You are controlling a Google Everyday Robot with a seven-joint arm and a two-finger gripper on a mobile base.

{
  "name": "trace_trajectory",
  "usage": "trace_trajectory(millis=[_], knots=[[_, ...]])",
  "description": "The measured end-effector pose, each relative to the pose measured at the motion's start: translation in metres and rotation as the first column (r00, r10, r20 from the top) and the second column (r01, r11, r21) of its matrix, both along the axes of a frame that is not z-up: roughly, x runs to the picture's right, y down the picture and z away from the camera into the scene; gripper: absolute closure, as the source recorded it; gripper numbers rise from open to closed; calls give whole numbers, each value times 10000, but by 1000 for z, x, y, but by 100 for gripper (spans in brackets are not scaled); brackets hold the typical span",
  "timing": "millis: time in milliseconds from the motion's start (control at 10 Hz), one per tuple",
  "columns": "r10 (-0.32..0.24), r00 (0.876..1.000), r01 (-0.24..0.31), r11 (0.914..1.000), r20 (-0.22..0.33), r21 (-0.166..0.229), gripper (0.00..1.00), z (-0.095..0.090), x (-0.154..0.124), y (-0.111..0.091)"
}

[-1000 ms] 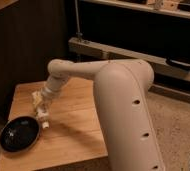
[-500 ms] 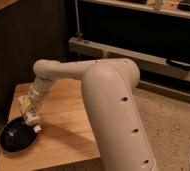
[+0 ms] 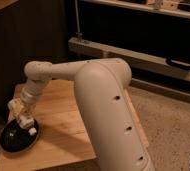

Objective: Place the bottle in the ceramic bowl

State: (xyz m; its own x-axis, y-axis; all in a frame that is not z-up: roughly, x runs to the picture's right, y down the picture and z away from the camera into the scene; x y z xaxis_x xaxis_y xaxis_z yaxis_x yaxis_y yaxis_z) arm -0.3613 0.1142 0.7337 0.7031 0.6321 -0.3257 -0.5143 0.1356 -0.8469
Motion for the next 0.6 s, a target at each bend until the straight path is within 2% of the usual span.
trace_trajectory(millis=[200, 600], knots=[[-157, 9998, 154, 9994, 107, 311, 84, 0, -9, 7], [-659, 9976, 643, 9954, 203, 716, 44, 2, -29, 27]])
